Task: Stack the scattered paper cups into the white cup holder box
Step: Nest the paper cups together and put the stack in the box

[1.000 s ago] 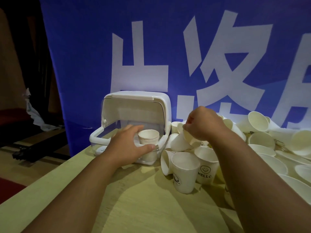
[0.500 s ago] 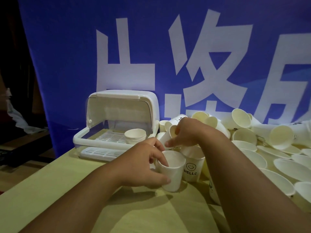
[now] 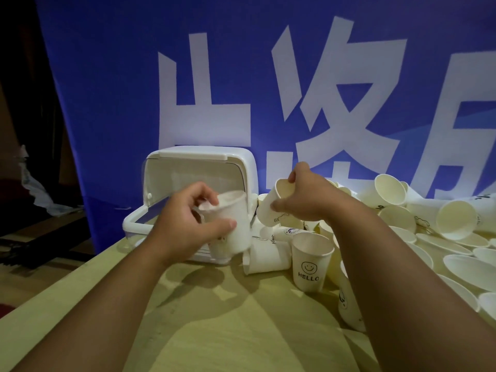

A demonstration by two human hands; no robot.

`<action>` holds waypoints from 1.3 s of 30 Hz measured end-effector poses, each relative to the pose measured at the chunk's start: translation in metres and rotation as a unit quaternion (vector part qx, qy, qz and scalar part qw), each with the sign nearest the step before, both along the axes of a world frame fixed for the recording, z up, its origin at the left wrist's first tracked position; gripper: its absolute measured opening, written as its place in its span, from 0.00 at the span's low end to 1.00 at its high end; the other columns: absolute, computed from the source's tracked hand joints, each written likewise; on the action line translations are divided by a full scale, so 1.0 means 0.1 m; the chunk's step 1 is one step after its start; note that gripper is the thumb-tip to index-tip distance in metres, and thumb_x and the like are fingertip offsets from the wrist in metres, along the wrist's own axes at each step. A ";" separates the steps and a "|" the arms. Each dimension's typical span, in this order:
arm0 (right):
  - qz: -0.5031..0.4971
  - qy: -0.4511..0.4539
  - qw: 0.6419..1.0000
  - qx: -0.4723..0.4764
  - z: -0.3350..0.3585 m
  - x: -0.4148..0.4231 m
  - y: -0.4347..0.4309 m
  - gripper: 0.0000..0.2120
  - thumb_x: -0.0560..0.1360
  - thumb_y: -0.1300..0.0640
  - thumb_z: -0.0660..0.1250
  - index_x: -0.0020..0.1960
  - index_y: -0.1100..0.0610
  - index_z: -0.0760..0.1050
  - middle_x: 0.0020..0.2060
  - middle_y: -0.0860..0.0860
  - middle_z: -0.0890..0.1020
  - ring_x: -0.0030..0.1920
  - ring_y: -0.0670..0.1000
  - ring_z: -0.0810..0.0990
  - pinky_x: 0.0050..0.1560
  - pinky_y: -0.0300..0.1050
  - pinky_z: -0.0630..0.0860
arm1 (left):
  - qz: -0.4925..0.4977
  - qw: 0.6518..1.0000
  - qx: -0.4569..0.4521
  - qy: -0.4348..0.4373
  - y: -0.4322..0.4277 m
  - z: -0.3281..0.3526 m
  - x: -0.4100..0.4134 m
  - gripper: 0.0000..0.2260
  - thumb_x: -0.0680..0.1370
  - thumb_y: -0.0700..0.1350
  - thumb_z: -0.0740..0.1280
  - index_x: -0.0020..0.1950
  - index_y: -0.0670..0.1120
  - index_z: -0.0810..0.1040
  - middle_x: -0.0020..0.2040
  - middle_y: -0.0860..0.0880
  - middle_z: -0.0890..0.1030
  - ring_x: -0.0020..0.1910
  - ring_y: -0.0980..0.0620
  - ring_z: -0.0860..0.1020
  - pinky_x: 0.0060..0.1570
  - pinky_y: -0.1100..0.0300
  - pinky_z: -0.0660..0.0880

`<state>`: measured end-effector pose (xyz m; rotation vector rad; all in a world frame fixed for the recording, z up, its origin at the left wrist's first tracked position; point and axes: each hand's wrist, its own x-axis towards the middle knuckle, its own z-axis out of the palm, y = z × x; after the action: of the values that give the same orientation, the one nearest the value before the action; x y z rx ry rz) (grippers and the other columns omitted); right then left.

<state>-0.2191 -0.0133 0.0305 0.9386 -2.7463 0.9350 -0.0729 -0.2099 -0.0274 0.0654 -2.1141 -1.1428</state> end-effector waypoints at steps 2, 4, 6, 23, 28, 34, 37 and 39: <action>0.012 -0.005 0.999 -0.049 0.00 0.03 -0.04 0.35 0.72 0.50 0.78 0.70 0.51 0.60 0.54 0.50 0.73 0.51 0.54 0.78 0.47 0.45 0.79 | 0.031 0.997 0.044 0.046 -0.08 0.02 -0.01 0.23 0.60 0.57 0.80 0.51 0.55 0.78 0.50 0.48 0.81 0.44 0.43 0.82 0.40 0.44 0.84; 0.021 -0.011 0.996 -0.092 -0.01 0.05 -0.08 0.36 0.72 0.48 0.77 0.72 0.51 0.61 0.56 0.50 0.73 0.53 0.54 0.77 0.47 0.45 0.79 | 0.073 0.993 0.055 0.075 -0.12 0.01 -0.04 0.26 0.64 0.51 0.83 0.59 0.55 0.79 0.53 0.54 0.82 0.50 0.52 0.82 0.46 0.55 0.82; 0.025 -0.020 0.991 -0.131 -0.03 0.06 -0.13 0.36 0.72 0.46 0.77 0.73 0.51 0.63 0.58 0.50 0.73 0.55 0.54 0.77 0.48 0.46 0.79 | 0.107 0.988 0.054 0.095 -0.13 -0.01 -0.09 0.28 0.69 0.46 0.82 0.67 0.52 0.77 0.57 0.58 0.81 0.54 0.60 0.80 0.49 0.65 0.79; -0.008 0.076 0.957 -0.279 -0.18 0.16 -0.49 0.38 0.72 0.40 0.74 0.76 0.49 0.64 0.69 0.49 0.69 0.57 0.46 0.70 0.55 0.43 0.70 | 0.165 0.984 -0.023 -0.056 -0.21 -0.19 -0.34 0.34 0.71 0.58 0.78 0.76 0.55 0.72 0.69 0.55 0.74 0.68 0.50 0.72 0.67 0.43 0.75; 0.009 0.064 0.949 -0.307 -0.19 0.24 -0.55 0.37 0.71 0.42 0.77 0.75 0.49 0.66 0.66 0.47 0.71 0.59 0.46 0.71 0.60 0.46 0.75 | 0.170 0.969 -0.087 -0.154 -0.21 -0.19 -0.32 0.35 0.69 0.64 0.77 0.73 0.56 0.74 0.68 0.56 0.74 0.68 0.50 0.72 0.67 0.43 0.73; 0.031 0.065 0.957 -0.282 -0.25 0.30 -0.63 0.38 0.72 0.43 0.77 0.77 0.49 0.66 0.69 0.48 0.71 0.61 0.46 0.70 0.60 0.43 0.71 | 0.119 0.973 -0.068 -0.187 -0.24 -0.13 -0.20 0.40 0.70 0.56 0.81 0.78 0.56 0.66 0.70 0.54 0.76 0.64 0.53 0.76 0.62 0.51 0.78; 0.038 0.058 0.965 -0.255 -0.30 0.30 -0.67 0.37 0.72 0.42 0.76 0.77 0.49 0.67 0.69 0.49 0.70 0.64 0.48 0.73 0.61 0.43 0.72 | 0.113 0.972 -0.053 -0.197 -0.26 -0.06 -0.11 0.39 0.70 0.55 0.81 0.77 0.55 0.68 0.68 0.55 0.76 0.62 0.53 0.76 0.60 0.53 0.77; 0.041 0.055 0.966 -0.248 -0.32 0.30 -0.69 0.34 0.73 0.43 0.75 0.76 0.49 0.68 0.68 0.49 0.71 0.63 0.50 0.76 0.63 0.46 0.75 | 0.122 0.971 -0.061 -0.197 -0.28 -0.02 -0.04 0.31 0.71 0.55 0.80 0.71 0.56 0.73 0.64 0.57 0.77 0.60 0.55 0.77 0.57 0.56 0.76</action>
<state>-0.1886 -0.0827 -0.0013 0.9709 -2.2262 1.4411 -0.0767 -0.2384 -0.0296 0.5196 -2.4336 -0.9058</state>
